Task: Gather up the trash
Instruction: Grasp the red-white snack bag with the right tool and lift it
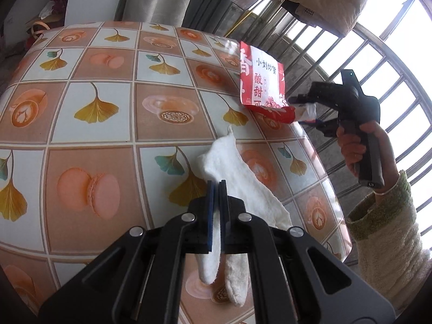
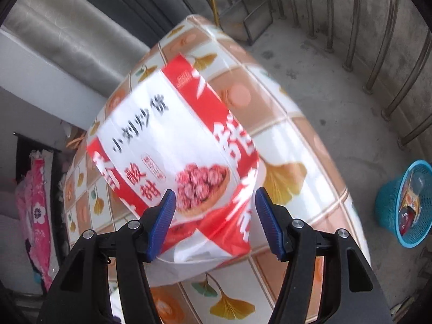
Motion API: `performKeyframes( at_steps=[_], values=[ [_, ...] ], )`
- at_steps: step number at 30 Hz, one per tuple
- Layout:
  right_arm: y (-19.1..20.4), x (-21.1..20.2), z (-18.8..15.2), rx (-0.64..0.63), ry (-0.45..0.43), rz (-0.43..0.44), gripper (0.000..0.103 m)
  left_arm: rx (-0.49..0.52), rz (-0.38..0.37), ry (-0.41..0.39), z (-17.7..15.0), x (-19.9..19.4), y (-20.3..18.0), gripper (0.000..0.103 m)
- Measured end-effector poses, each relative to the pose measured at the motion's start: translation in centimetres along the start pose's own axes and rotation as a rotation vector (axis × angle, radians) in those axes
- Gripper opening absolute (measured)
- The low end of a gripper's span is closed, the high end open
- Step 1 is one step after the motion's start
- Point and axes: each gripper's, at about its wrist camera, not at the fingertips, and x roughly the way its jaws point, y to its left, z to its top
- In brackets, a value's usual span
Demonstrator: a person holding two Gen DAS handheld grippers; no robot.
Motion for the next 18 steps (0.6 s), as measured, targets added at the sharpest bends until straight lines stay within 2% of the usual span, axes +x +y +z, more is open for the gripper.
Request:
performKeyframes(
  at_steps=[3,5,7,10,15,18],
  values=[
    [-1.0,0.1,-1.9,-0.016,0.027,0.048,0.049,0.001,-0.002,-0.007,0.1,-0.2,-0.1,0.002],
    [-1.3,0.0,-2.8,-0.034,0.039,0.065,0.033,0.003,-0.004,-0.015,0.3,-0.5,-0.3,0.002],
    [-1.5,0.0,-3.8,-0.050,0.067,0.091,0.026,0.007,-0.003,-0.027,0.3,-0.9,-0.5,0.002],
    [-1.8,-0.2,-5.0,-0.092,0.075,0.095,0.022,0.013,0.000,-0.043,0.6,-1.5,-0.8,0.002],
    [-2.8,-2.0,-7.7,-0.155,0.090,0.111,0.021,0.021,0.015,-0.047,0.8,-1.9,-0.9,0.002],
    [-3.8,-3.3,-9.4,-0.176,0.128,0.158,0.021,0.023,0.016,-0.038,0.6,-1.7,-0.9,0.002]
  ],
)
